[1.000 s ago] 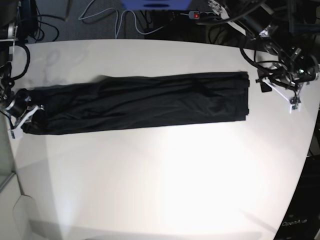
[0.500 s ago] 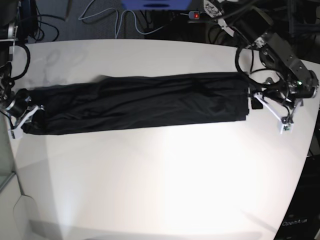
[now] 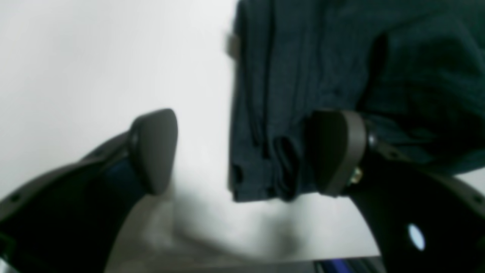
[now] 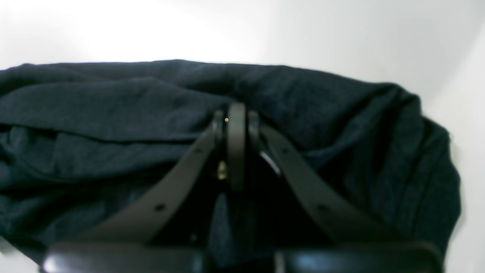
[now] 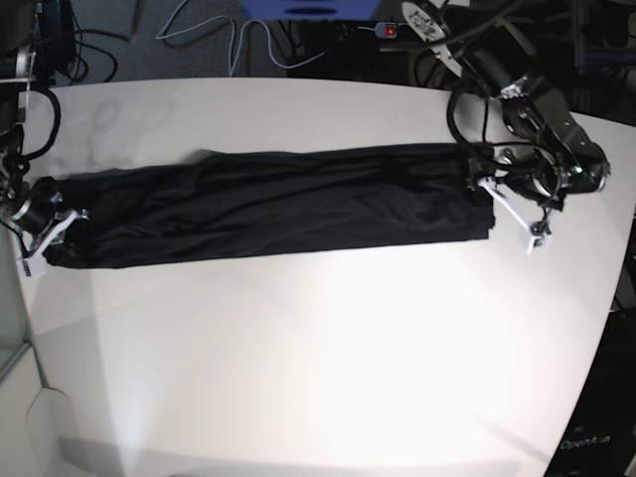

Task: Fold the T-shirt properly
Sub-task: 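Lower the left gripper and regrasp the strip end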

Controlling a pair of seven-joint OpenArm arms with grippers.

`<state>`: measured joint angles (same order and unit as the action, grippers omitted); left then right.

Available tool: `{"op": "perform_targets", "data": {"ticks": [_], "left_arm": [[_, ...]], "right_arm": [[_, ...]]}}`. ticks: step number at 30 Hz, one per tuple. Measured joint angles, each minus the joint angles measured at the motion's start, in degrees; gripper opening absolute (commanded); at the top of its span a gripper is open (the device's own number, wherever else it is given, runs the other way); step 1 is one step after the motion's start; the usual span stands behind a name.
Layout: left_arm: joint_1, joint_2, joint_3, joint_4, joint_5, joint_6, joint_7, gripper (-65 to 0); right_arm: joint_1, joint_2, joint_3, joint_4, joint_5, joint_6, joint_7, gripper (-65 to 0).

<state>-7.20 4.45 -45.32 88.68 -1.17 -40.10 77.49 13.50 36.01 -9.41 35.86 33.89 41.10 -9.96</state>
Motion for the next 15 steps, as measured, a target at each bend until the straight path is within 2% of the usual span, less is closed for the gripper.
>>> {"op": "perform_targets", "data": {"ticks": [15], "left_arm": [[-1.44,-0.72,0.11,-6.47,-2.40,-0.24,-4.63,-12.9]], "right_arm": [[0.15,-0.13,-0.11,0.00,-0.02,-0.02,0.00,-65.0]]}}
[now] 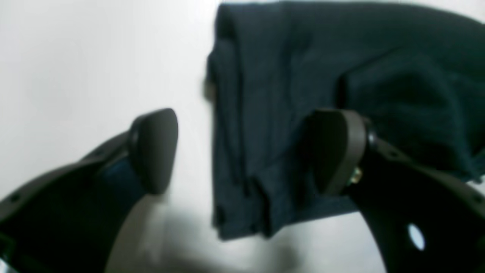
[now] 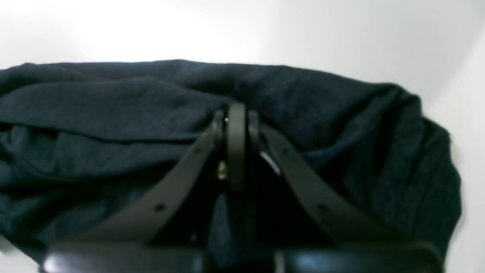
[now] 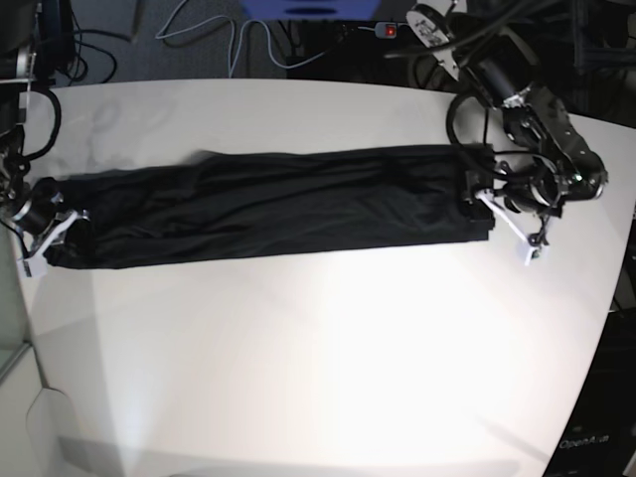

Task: Fold the T-shirt properly
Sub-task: 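Lower the left gripper and regrasp the strip end, then lift the strip end with the left gripper and fold it toward the right gripper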

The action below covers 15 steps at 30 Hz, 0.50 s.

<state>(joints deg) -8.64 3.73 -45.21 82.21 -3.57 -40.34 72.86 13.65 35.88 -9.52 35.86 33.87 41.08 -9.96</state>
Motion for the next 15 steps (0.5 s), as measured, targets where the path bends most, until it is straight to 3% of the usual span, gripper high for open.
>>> {"op": "perform_targets", "data": {"ticks": [15], "left_arm": [[3.28,0.37,0.35,-0.55,-4.68,-1.27,-4.02,-12.9]], "right_arm": [[0.76,-0.15,0.00,0.00,-0.42,0.02,-0.94,-65.0]]}}
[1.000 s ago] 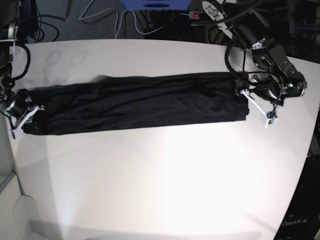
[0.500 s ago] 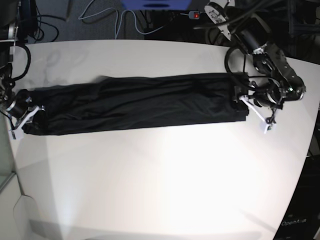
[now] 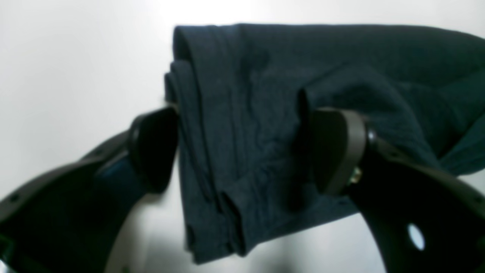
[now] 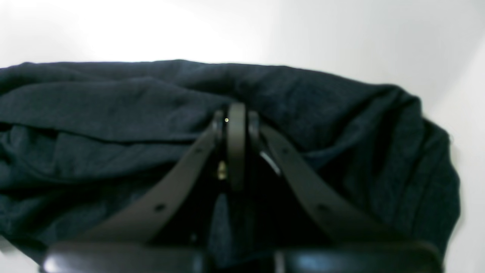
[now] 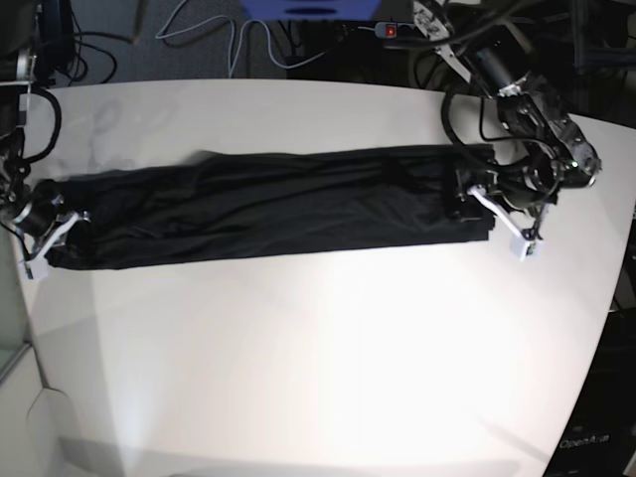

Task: Fold the T-shirt properly
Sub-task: 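Lift the strip end with the left gripper and fold it toward the right gripper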

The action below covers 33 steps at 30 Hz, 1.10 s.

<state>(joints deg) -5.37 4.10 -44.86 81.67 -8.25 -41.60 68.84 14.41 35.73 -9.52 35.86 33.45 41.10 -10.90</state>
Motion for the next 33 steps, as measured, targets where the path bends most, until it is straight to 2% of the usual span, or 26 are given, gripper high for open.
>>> {"op": "perform_targets", "data": {"ticks": [6,13,15,20,22,24,27,33], "left_arm": [[1.38,-0.94,0.17,0.22,-2.62,-0.24,0.09,-12.9],[2.03,-1.07,0.20,0.15,-2.82,-0.59,-0.46,-14.6],[2.19,-1.05,0.20,0.15,-2.60,-0.39,-0.57,-22.5],[2.56,-1.07,0.02,0.15,-1.79,0.46,0.26,-49.8],[2.69,-1.09,0.02,0.07,-1.88,0.72,0.63,-58.0],[2.62,-1.11,0.02,0.02,-2.08,0.72,1.25,-61.3],[2.56,-1.11,0.02,0.00,-2.12,0.72,1.42,-62.7],[1.70,-0.92,-0.04,0.09,-2.05,0.94,2.82,-62.8]], "right_arm": [[0.00,-0.02,0.00,0.00,0.02,0.02,0.00,-65.0],[0.02,-0.15,0.00,0.00,0.02,0.00,0.07,-65.0],[0.02,-0.17,0.00,0.00,0.02,0.00,0.09,-65.0],[0.02,-0.15,0.00,0.00,0.02,0.00,0.07,-65.0],[0.02,-0.17,0.00,0.00,0.02,-0.02,0.09,-65.0],[0.02,-0.17,0.00,0.00,0.02,-0.02,0.09,-65.0],[0.02,-0.17,0.00,0.00,0.02,0.00,0.09,-65.0],[0.02,-0.17,0.00,0.00,0.00,-0.02,0.07,-65.0]]}}
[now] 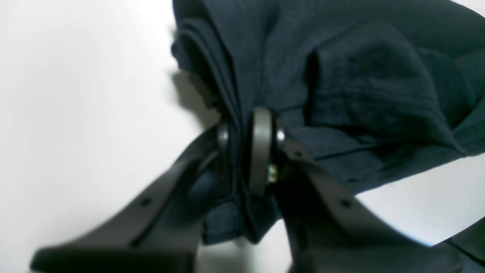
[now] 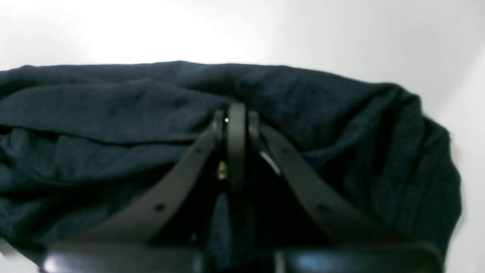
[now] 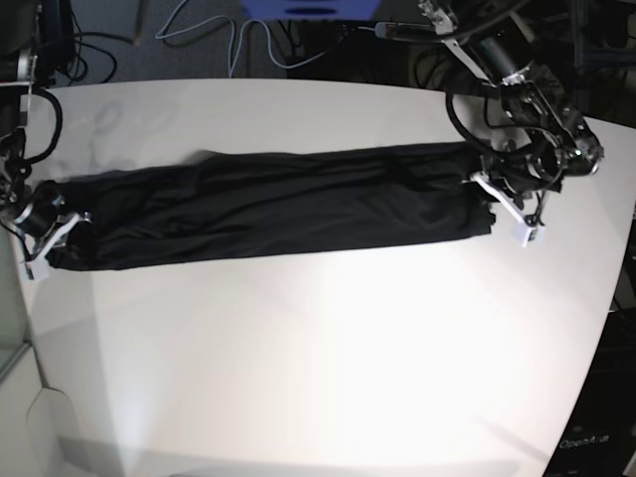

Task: Fold the T-shirt properly
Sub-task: 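Lift the strip end with the left gripper and fold it toward the right gripper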

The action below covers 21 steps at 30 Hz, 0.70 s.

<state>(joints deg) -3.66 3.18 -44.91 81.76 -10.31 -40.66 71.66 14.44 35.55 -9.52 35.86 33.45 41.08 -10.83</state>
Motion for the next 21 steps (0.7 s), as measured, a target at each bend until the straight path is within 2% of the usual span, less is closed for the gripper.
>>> {"op": "perform_targets", "data": {"ticks": [5,9,13,21], "left_arm": [[-1.20,2.93,0.68,0.92,1.73,0.24,1.29,-62.8],[0.00,6.14,6.14,7.58,6.54,0.44,5.84,-62.8],[2.64,6.03,9.20,13.57,9.57,0.50,8.92,-62.8],[2.99,5.88,9.75,22.80,8.85,0.61,8.81,-62.8]], "right_arm": [[0.00,0.00,0.00,0.00,0.02,-0.04,0.04,-65.0],[0.00,0.02,0.00,0.00,0.02,0.00,0.00,-65.0],[-0.02,0.00,0.00,0.09,0.04,0.02,0.00,-65.0],[-0.02,-0.04,0.00,0.09,0.04,-0.02,0.02,-65.0]]}}
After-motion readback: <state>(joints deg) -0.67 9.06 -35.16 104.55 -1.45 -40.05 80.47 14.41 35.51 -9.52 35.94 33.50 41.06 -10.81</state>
